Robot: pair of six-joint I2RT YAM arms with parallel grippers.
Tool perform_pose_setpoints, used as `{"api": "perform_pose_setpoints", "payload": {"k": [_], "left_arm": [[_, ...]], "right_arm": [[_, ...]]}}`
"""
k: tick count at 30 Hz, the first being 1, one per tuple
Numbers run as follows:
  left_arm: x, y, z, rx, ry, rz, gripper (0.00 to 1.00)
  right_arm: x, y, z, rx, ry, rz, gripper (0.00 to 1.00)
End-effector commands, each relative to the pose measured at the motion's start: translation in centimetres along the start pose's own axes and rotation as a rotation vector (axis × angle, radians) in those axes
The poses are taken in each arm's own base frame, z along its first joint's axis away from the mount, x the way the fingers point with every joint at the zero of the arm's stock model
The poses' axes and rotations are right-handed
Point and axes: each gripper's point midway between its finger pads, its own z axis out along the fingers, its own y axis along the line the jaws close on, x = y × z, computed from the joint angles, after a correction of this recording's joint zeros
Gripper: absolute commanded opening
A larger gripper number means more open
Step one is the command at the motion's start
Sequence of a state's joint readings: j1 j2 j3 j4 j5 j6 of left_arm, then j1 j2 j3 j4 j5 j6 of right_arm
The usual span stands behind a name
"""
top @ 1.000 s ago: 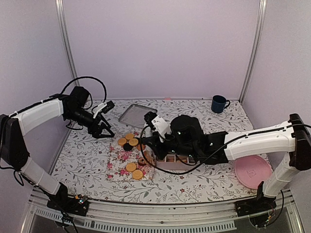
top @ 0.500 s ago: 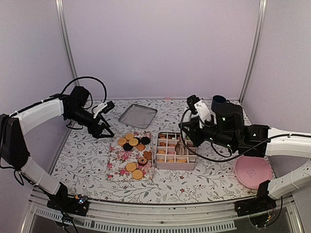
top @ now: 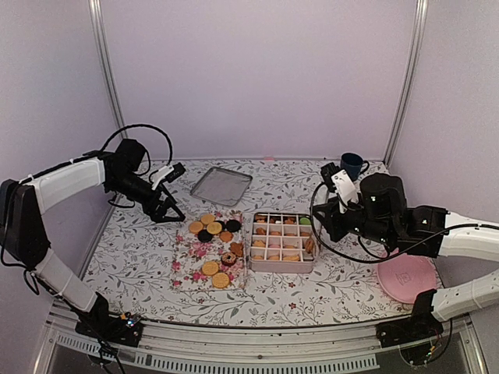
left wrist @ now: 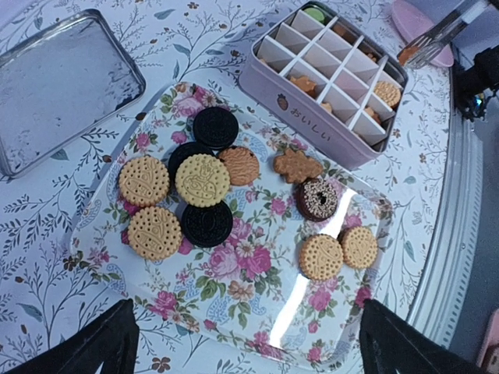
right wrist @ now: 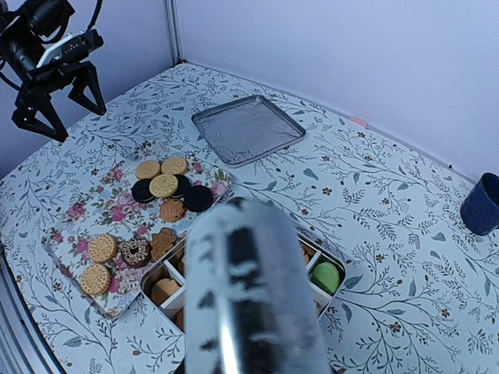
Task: Pack the cookies
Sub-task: Place the fake cookies in the empty pocket of the box.
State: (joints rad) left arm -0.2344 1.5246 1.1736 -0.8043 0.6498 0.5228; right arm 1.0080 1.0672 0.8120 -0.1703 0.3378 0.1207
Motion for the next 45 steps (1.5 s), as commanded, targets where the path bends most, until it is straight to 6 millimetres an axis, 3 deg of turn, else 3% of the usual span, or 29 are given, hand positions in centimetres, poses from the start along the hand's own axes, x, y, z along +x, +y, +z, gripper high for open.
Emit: {"api": "perform_pose_setpoints", "payload": {"k": [1,9,16,24,31,42,45], "left_arm": [[-0.6,0.8,-0.4,-0.027,-0.018,-0.003,0.99],[0.0,1.4,-0.5,-0.070,0.010,0.010,0.99],[-0.1,1.3,-0.4,-0.064,0.005,0.011,0.99],[0.2,1.2,-0.2,-0.059,0.006,0.006,0.99],[0.0,1.3,-0.2,-0.059,0.000,0.005,0.99],[0.3,1.2,-0.4,-0.073,0.002,0.009,0.99],[0.1,1.2,-0.5,-0.074,0.001,0.009,0.99]], "right_arm": [[-0.2,-1.0,0.4,0.017,-0.021,0.038,0.00],[-0.9,-1.2,1.4,-0.009,-0.047,0.048,0.00],[0.0,-0.3,2.6,-0.044,-0.008,0.053,0.00],[-0.5,-0.1,2.0,-0.062,-0.015,0.064,0.10],[-1.8,0.1,0.9,-0.085,-0.048,0.072,0.11],[-0.7,-0.2,1.6,-0.061,-0.015,0.050,0.13],[-0.6,-0.2,1.8,-0.057,-0.011,0.037,0.18]]}}
